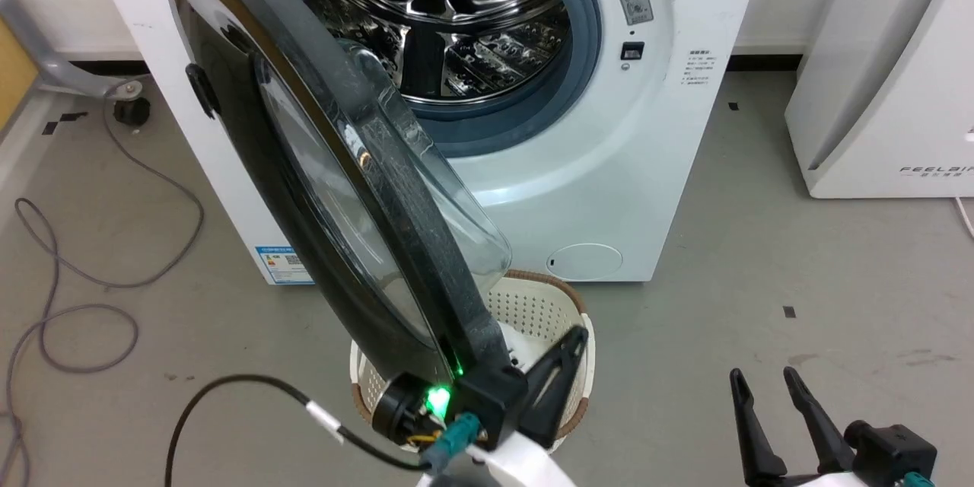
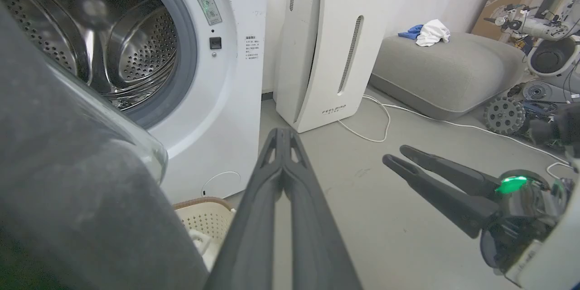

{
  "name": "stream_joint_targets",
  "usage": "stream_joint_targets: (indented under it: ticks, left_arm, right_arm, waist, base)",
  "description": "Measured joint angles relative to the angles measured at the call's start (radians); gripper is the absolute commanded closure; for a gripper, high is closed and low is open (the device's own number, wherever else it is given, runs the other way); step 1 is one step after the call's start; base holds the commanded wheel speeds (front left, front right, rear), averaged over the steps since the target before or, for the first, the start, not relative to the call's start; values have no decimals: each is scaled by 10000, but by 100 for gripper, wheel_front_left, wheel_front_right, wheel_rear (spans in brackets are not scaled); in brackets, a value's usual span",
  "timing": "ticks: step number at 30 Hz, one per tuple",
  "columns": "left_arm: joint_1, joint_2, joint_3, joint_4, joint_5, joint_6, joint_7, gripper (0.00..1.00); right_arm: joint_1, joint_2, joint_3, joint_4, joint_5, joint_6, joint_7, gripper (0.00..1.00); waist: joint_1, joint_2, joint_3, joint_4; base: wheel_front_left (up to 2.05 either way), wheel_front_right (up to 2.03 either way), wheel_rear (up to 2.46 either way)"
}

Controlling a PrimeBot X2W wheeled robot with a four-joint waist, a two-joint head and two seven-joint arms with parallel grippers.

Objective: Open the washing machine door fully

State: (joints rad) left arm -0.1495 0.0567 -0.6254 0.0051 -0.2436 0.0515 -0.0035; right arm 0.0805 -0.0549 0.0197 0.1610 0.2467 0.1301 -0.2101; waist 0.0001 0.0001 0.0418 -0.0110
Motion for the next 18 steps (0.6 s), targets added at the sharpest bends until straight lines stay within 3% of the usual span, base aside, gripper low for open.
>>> stream_joint_targets:
  ticks: [10,18]
  left_arm:
    - [-397,-84,10,782,-349,491,-374,100]
    - [-210,17,71,514,-447,786,-322,100]
  right_arm:
    - [-66,2,104,180,121,0,2,0]
    - [-66,2,182,314,67,0,125,0]
  waist:
    - [0,0,75,-31]
    - [0,0,4,55]
  base:
    - [0,0,0]
    - [0,0,0]
